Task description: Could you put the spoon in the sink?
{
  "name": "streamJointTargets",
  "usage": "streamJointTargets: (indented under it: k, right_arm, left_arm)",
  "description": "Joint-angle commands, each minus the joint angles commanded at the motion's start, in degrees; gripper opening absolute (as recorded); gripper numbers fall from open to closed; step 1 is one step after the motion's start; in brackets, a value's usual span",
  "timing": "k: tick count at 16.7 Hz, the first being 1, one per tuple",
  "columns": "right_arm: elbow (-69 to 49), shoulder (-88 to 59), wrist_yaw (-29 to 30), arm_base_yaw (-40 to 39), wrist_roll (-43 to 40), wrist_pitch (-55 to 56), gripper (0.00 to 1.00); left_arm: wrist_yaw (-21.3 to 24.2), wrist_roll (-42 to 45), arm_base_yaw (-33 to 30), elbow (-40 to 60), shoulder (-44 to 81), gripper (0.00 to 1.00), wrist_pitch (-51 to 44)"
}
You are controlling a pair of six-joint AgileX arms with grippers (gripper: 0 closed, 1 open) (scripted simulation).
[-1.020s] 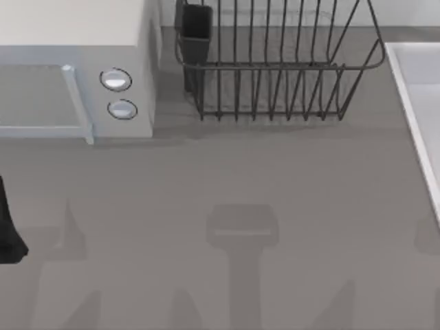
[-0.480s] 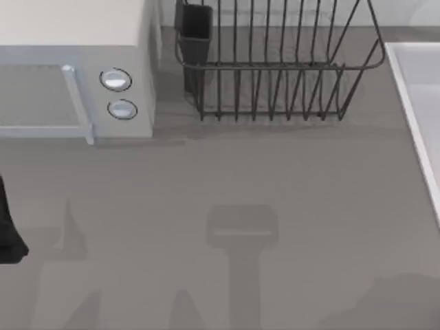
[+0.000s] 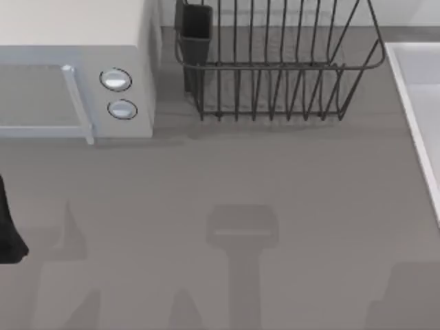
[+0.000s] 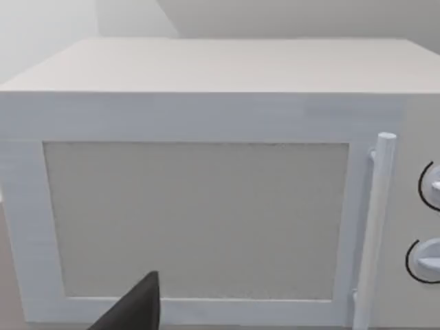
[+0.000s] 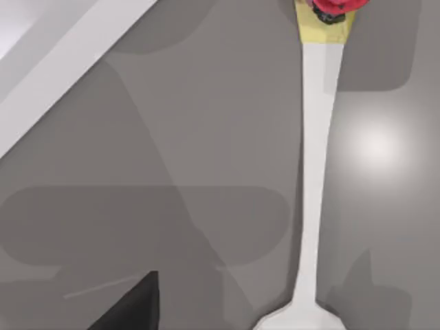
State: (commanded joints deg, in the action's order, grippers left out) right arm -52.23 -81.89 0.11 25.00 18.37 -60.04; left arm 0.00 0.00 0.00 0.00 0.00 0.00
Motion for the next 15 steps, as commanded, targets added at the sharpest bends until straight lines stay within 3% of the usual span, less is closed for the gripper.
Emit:
streamJointTargets:
  k: [7, 15]
  right_arm:
    - [1.5, -1.0, 0.0, -0.2, 0.1, 2.3, 1.0]
    - [12.7, -11.2, 0.0, -0.2, 0.3, 24.3, 1.0]
  left_arm:
    - [0.0, 0.0, 0.0, 0.0, 0.0, 1.0, 0.0]
    - [0.0, 0.0, 0.0, 0.0, 0.0, 1.0, 0.0]
